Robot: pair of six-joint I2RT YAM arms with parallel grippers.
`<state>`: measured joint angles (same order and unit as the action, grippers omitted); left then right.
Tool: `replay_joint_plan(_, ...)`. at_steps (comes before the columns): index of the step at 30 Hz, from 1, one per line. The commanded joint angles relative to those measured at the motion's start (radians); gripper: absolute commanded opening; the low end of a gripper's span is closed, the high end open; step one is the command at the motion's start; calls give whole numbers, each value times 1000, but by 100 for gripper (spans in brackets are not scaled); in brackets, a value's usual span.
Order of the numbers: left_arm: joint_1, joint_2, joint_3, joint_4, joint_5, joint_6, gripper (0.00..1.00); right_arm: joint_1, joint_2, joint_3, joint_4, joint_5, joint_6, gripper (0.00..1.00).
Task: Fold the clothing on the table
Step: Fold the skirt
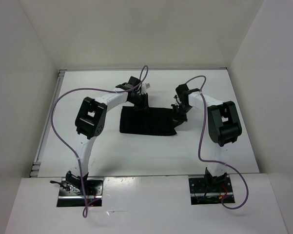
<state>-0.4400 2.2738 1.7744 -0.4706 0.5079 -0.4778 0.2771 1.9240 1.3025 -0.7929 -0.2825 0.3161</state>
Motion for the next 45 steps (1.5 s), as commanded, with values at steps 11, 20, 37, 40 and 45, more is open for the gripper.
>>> replay_joint_plan(11, -20, 122, 33, -20, -98, -2, 12, 7, -88, 228, -118, 3, 6, 0)
replay_joint_plan(20, -52, 155, 83, -30, -54, -21, 12, 72, -122, 382, -203, -30, -15, 0)
replay_joint_plan(37, 142, -172, 54, -94, -114, 17, 50, 105, -112, 337, -232, 34, -54, 0)
replay_joint_plan(40, 198, -237, -42, -103, -225, 31, 47, 105, -102, 348, -241, 34, -54, 0)
replay_joint_plan(45, 230, -264, -213, -123, -348, 44, 18, 114, -82, 377, -250, 34, -63, 0)
